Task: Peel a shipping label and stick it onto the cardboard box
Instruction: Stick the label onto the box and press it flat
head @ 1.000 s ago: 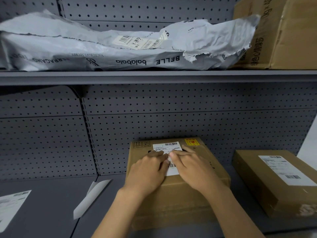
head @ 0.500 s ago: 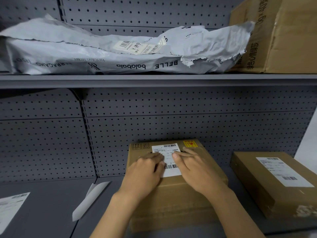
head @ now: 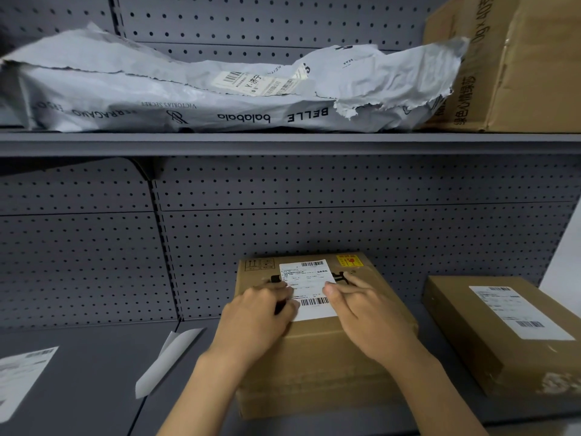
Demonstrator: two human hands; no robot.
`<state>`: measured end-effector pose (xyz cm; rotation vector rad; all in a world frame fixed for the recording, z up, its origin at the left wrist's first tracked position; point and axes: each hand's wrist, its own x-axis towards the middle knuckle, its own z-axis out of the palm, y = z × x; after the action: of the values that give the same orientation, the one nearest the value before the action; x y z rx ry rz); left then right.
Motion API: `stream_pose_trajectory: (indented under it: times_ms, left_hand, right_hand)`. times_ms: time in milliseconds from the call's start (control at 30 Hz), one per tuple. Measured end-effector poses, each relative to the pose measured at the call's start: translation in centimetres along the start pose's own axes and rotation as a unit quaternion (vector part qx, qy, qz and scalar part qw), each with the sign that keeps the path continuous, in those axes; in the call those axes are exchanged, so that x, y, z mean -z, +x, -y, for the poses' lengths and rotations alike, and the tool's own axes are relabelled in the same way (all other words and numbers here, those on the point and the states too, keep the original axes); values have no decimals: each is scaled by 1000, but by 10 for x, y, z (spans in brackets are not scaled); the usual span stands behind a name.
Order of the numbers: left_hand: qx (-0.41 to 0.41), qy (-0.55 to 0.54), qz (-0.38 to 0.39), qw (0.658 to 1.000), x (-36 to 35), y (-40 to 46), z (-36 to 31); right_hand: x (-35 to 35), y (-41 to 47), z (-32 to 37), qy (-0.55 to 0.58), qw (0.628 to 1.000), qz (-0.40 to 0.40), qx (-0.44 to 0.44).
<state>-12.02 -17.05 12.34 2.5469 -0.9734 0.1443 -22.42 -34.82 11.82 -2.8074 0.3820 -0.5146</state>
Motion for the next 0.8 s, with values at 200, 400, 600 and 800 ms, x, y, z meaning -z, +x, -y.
stream_pose_trajectory:
  times_ms: [200,400,600,800]
  left_hand:
    - [7,6,-13,1000,4,-1,1]
    - [-58,-31,-49,997,-4,-4,-10]
    - [-51,-30,-33,998,-8,-9,-3]
    - [-32,-33,-42,998,-4,-10,5]
  right_hand:
    - [5,-4,-7,-7,1000,-16,-3]
    - [-7,-10,14,36,997,-12,68]
    - [-13,-18,9,30,996,-21,79]
    - [-3,-24,-12,31,998,-31,46]
